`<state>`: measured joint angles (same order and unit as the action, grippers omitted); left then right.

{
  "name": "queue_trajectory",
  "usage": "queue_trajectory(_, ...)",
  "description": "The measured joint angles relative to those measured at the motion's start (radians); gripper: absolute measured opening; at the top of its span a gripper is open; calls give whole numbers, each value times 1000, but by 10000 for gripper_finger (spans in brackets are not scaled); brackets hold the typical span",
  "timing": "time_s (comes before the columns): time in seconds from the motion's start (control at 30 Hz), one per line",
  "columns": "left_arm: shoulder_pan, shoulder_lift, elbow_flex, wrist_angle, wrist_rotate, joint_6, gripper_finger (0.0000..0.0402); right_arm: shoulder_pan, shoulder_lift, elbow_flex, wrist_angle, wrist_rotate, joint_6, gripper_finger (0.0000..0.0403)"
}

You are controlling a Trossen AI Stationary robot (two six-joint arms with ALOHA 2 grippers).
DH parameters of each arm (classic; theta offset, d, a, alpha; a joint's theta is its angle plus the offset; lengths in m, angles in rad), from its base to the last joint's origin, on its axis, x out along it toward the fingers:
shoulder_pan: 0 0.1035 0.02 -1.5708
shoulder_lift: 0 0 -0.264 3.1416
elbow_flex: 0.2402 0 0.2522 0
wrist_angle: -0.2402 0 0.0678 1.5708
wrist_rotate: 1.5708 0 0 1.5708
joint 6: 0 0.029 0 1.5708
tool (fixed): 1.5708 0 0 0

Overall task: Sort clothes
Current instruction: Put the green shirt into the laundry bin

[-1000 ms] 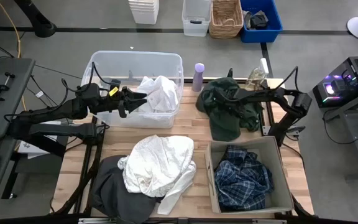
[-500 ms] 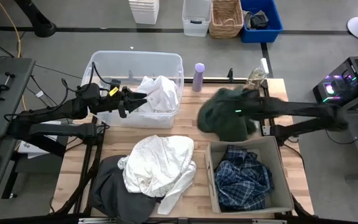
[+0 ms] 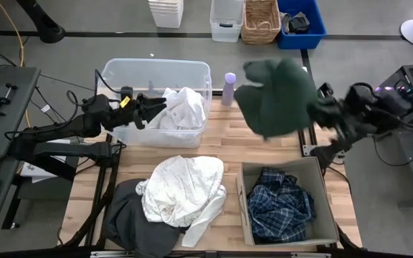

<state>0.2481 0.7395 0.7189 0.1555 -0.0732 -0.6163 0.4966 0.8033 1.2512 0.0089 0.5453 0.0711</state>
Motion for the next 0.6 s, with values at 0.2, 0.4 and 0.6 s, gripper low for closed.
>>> queue_trajectory(0.2,0,0,0,77,-53,-19,246,294,122,237,-343,-25,46,27)
queue_trajectory(0.4,0,0,0,140,-71,-63,246,516,247,459,-794,38,401,27)
queue_trajectory(0.6,0,0,0,161,-105,-72,246,654,337,592,-1104,147,631,27)
